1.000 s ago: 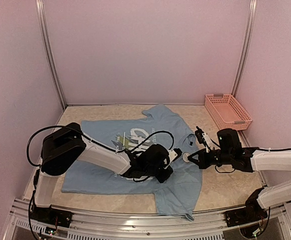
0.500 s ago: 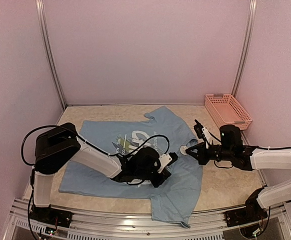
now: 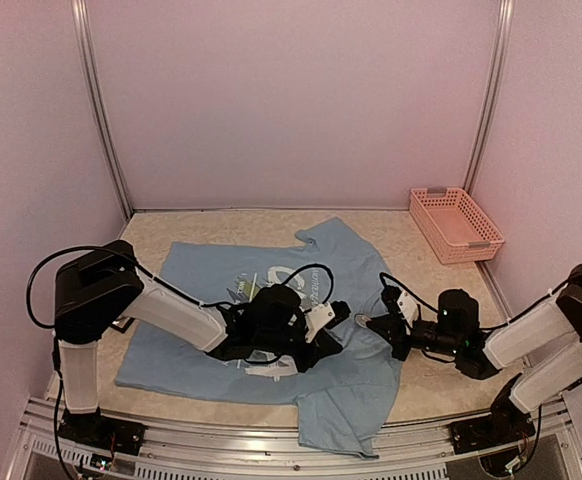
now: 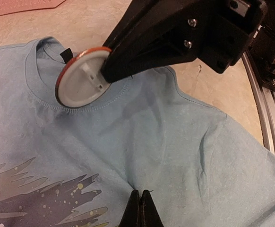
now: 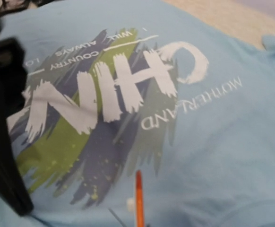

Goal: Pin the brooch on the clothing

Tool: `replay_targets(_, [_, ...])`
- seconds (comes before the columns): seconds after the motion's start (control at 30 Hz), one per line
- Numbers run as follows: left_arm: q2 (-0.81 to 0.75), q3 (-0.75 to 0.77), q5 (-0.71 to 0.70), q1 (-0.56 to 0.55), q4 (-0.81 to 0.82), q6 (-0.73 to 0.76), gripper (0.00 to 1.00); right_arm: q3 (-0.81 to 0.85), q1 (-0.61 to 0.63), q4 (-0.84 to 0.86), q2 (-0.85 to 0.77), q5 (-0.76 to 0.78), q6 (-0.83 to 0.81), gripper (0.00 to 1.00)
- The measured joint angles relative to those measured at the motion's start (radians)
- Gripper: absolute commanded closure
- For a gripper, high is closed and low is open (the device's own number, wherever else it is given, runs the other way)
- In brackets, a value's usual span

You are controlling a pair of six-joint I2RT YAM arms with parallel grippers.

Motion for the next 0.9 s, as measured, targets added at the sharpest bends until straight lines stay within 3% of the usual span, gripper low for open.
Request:
replay_targets(0.57, [0.000,0.009,0.107,0.042,0.027,0.002,1.00,-0.055,0.153,0.425,0.357,0.099,-0.256,1.00])
replay_targets(0.9, [0.002,0.010,0.129,0.053,0.035,-0.008,1.00,-0.075,0.201,0.502,0.396,0.087,-0.322,1.00])
